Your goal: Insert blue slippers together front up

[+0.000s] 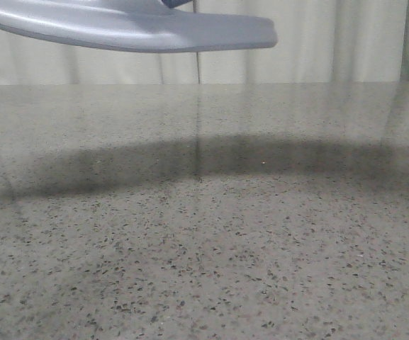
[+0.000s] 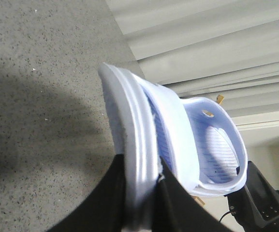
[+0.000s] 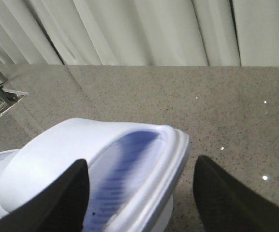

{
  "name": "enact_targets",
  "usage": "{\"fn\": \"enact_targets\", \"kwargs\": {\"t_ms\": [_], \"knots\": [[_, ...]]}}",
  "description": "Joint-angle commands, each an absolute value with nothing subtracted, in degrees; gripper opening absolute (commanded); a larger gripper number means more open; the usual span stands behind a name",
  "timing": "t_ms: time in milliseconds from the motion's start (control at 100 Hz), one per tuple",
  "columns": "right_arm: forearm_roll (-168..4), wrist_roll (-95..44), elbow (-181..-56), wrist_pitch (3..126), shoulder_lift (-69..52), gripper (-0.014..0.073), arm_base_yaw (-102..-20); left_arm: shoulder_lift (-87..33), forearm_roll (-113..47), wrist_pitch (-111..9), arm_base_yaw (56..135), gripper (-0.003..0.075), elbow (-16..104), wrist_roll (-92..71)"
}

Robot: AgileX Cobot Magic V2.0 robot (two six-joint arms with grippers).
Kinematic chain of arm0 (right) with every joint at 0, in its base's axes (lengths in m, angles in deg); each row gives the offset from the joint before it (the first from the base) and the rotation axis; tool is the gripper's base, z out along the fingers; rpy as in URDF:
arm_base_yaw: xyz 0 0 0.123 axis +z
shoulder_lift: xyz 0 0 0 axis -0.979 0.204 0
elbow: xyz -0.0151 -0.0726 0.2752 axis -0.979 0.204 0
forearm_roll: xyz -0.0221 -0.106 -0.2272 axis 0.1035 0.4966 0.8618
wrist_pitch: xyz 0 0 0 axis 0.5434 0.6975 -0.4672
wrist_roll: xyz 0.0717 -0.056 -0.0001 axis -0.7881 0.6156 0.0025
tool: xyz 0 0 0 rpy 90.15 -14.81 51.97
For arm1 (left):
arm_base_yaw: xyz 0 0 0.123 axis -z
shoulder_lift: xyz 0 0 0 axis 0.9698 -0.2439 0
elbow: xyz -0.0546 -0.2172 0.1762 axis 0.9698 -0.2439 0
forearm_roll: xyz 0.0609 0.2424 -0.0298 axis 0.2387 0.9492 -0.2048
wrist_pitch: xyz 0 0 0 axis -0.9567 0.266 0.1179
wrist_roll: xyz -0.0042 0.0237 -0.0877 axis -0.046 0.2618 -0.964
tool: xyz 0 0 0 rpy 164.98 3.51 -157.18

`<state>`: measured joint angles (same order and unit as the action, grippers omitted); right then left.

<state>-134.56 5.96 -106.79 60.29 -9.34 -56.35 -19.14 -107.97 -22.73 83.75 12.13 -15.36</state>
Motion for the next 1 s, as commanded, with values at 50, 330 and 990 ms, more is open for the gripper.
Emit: {"fn": "enact_targets", "kwargs": {"t_ms": [50, 330, 990], "knots": [[-132.46, 7.13, -108.58, 61.67, -12.73, 0.0418, -55.74, -18.73, -113.53, -14.88, 84.9, 0.0016, 14.37, -15.61], [-129.41, 7.13, -108.58, 64.65, -16.36, 0.0418, -61.03, -18.73, -113.53, -15.18, 84.9, 0.0016, 14.37, -15.61], [-129.28, 7.13, -108.58, 62.38, -18.38, 0.0418, -66.46, -21.69, -113.53, -17.76, 84.9, 0.0016, 14.37, -13.89]]}}
